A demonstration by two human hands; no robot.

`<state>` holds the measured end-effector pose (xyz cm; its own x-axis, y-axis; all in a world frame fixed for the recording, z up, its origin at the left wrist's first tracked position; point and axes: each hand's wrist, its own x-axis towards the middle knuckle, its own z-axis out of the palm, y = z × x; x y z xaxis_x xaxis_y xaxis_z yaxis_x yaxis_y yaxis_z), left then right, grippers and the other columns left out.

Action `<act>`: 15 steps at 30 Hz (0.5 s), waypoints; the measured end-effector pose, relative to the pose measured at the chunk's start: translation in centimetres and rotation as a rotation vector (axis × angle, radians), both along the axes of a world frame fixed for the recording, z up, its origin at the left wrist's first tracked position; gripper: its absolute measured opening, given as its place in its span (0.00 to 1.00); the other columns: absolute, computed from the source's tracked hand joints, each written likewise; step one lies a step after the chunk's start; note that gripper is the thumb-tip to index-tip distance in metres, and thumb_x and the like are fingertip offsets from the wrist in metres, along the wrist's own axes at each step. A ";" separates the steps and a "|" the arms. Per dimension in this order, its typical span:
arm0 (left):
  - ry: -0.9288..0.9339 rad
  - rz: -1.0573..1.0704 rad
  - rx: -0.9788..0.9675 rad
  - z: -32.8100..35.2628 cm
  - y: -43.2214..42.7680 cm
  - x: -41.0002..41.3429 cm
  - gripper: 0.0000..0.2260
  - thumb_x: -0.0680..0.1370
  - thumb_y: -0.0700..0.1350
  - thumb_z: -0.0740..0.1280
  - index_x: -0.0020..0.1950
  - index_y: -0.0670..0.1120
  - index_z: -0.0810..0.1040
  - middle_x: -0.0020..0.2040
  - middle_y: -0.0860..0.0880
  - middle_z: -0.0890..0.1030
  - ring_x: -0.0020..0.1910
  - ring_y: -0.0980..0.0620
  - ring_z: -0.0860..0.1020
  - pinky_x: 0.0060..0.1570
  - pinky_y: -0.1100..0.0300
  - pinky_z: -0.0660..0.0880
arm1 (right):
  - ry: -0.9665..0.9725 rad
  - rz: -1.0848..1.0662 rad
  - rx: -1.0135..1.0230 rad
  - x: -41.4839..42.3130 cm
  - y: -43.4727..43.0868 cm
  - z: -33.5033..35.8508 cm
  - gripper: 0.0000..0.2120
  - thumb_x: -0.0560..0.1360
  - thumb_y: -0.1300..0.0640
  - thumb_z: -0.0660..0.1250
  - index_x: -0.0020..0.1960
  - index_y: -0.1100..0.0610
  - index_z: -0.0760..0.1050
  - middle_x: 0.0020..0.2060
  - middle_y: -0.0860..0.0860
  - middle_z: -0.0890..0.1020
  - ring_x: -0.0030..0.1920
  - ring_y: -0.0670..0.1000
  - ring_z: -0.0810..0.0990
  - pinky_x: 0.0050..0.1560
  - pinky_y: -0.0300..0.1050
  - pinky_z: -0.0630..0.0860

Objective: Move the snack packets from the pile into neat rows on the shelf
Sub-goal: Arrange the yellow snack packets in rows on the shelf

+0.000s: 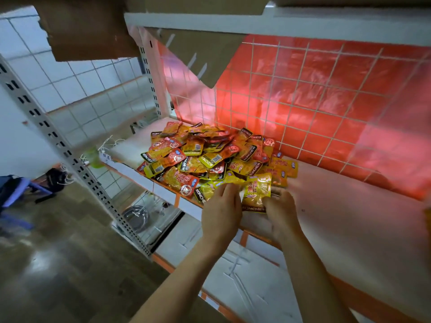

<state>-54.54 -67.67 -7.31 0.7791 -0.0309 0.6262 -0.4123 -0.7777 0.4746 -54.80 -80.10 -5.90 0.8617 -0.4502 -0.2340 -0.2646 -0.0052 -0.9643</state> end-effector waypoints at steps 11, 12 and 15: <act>0.434 -0.301 -0.556 -1.7 -6.1 -3.2 0.15 0.71 0.40 0.74 0.43 0.60 0.75 0.45 0.57 0.78 0.43 0.56 0.81 0.44 0.60 0.78 | 0.007 -0.288 -0.065 -7.5 -6.1 -1.7 0.21 0.56 0.59 0.66 0.49 0.56 0.78 0.41 0.54 0.84 0.42 0.57 0.83 0.43 0.60 0.80; 0.460 -0.325 -0.579 -1.4 -6.8 -3.6 0.18 0.71 0.40 0.74 0.45 0.62 0.73 0.48 0.58 0.76 0.45 0.54 0.81 0.44 0.62 0.78 | 0.010 -0.311 -0.073 -8.1 -6.8 -1.7 0.19 0.58 0.60 0.66 0.49 0.56 0.79 0.41 0.54 0.84 0.42 0.57 0.83 0.44 0.60 0.80; 0.570 -0.399 -0.603 -0.9 -8.9 -4.3 0.20 0.71 0.41 0.74 0.54 0.62 0.73 0.54 0.56 0.75 0.45 0.53 0.82 0.42 0.67 0.78 | -0.019 -0.366 -0.030 -9.4 -8.8 -1.5 0.17 0.65 0.65 0.69 0.54 0.58 0.77 0.44 0.55 0.84 0.42 0.53 0.83 0.42 0.53 0.80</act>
<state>-58.86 -76.61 -8.25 0.9765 -0.1562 0.1483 -0.1762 -0.1829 0.9672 -64.24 -88.88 -7.37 0.6462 -0.7361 -0.2015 -0.2360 0.0583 -0.9700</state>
